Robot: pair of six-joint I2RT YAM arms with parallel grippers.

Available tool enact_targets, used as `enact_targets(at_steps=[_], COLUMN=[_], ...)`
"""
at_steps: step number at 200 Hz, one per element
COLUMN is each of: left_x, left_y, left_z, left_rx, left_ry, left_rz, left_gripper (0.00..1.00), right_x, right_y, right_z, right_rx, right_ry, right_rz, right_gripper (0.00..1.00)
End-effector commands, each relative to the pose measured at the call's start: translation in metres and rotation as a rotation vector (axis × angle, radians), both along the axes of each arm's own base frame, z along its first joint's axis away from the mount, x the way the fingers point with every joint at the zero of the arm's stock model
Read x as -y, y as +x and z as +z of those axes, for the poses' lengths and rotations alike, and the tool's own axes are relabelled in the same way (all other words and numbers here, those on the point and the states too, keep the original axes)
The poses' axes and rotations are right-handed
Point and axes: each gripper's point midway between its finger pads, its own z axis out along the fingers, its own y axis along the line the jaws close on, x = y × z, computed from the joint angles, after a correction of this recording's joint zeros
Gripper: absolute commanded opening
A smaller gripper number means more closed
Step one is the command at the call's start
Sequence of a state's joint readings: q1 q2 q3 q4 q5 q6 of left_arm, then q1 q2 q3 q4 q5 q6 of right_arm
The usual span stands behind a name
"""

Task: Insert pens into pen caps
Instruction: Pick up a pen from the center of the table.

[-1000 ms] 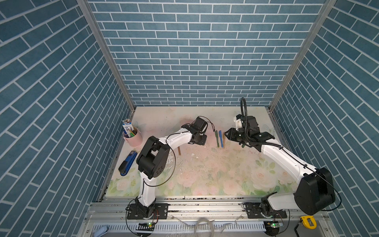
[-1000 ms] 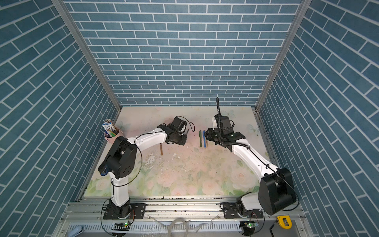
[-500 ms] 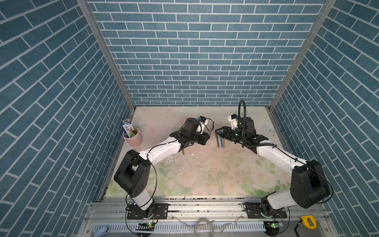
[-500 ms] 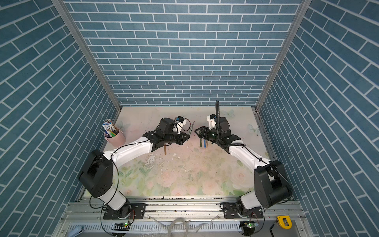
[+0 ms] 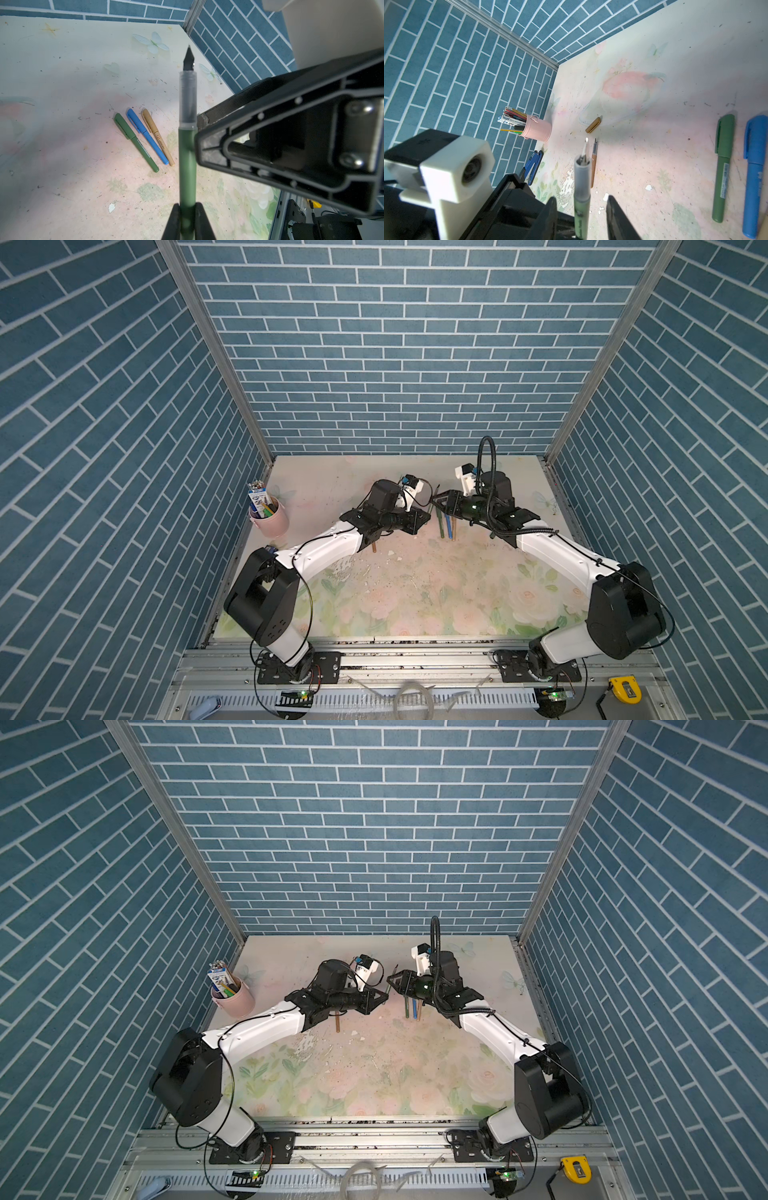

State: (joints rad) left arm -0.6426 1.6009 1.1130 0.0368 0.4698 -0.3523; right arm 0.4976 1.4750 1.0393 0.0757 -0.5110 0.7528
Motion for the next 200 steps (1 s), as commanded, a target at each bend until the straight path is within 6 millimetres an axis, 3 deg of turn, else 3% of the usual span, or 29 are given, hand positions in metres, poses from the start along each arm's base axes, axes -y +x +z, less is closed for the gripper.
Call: enact_targets(at_steps=[1,14,32,61,71,86,95,125,167,200], left_x=[0.003,0.003,0.002,0.002,0.003,0.004,0.005,0.005,0.005,0.008], left_y=[-0.007,-0.009,-0.010,-0.012,-0.013,-0.013,-0.014,-0.014,-0.012,-0.014], left_z=[0.017,0.020,0.023,0.023,0.024,0.024,0.024,0.025,0.022,0.017], left_rx=[0.028,0.036,0.044,0.044,0.041,0.035,0.033,0.040,0.028,-0.004], left_ry=[-0.051,-0.061,-0.063,-0.067,-0.074,-0.078,-0.076,-0.078,-0.067,-0.061], left_rz=[-0.027,-0.031,-0.032,-0.043,-0.050,-0.053,-0.056,-0.056,-0.053,-0.075], left_gripper=[0.00,0.00,0.00,0.01,0.10,0.40,0.46,0.38,0.14,0.18], right_x=[-0.004,-0.007,-0.011,-0.015,-0.016,-0.017,-0.018,-0.019,-0.018,-0.015], right_y=[0.006,0.007,0.006,0.000,-0.002,-0.005,-0.007,-0.011,-0.013,-0.014], right_z=[0.009,0.011,0.014,0.018,0.018,0.017,0.017,0.018,0.020,0.021], right_rx=[0.023,0.016,0.022,0.031,0.034,0.035,0.035,0.040,0.047,0.071], right_ry=[-0.001,0.000,-0.001,0.004,0.003,0.000,-0.001,0.000,-0.009,-0.037], right_rz=[-0.002,0.004,0.012,0.030,0.035,0.036,0.039,0.040,0.043,0.034], right_gripper=[0.35,0.32,0.19,0.06,0.03,0.02,0.01,0.01,0.01,0.01])
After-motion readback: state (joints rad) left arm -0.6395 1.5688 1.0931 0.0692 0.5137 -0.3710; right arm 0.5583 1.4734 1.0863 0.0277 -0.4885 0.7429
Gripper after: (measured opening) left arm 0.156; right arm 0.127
